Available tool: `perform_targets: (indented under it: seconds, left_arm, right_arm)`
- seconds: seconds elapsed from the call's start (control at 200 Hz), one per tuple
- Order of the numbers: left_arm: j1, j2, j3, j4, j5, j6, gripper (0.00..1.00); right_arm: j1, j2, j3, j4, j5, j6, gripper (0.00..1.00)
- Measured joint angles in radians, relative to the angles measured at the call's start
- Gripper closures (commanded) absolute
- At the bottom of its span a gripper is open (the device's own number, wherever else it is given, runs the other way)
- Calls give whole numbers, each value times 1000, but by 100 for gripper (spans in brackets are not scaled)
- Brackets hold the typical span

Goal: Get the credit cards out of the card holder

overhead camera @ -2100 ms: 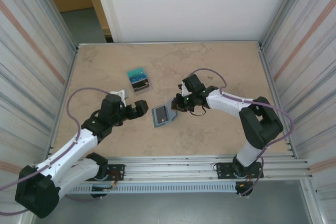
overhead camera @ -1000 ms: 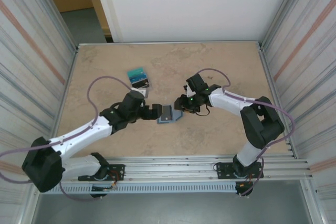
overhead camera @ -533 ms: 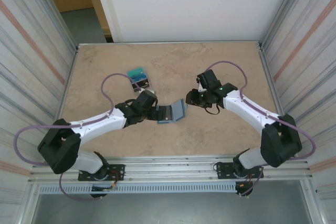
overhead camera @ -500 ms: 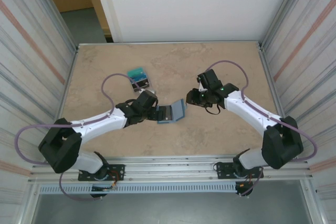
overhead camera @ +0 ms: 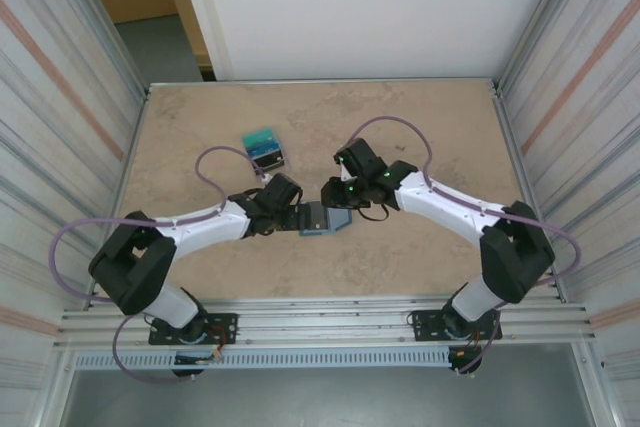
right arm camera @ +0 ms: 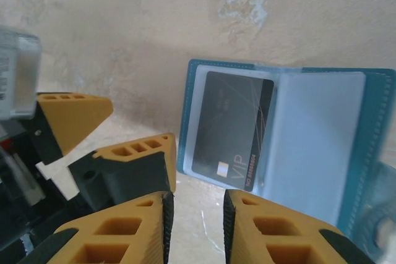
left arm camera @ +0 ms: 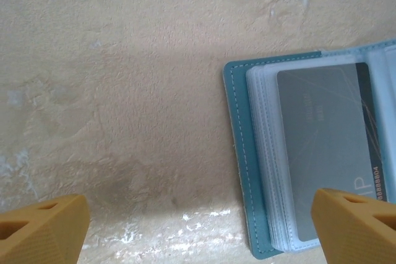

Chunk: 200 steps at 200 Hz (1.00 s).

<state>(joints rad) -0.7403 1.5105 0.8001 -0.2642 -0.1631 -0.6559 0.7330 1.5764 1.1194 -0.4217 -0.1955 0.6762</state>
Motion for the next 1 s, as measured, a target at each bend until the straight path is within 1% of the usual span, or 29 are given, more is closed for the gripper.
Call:
perform_targets:
  seconds: [0.2,0.346,0.551,0.747,1.002]
  left_arm:
    - [1,37,0,21,13,-3,7]
    - [1,84,0,28,8,-3,7]
    - [1,95,11,21,6,-4,7]
    - [1,99,16,14,6,-10,7]
    - [1,99,16,14,6,-23,7]
  right_arm:
    - [-39,104,1,36,-77,1,74]
    - [-61,151,1,62,-124,1,74]
    - [-67,185,0,86,-157,0,74]
    - [-94,196,-31,105,-180,0,74]
    - [-107,227,-70,165,-228,1,76]
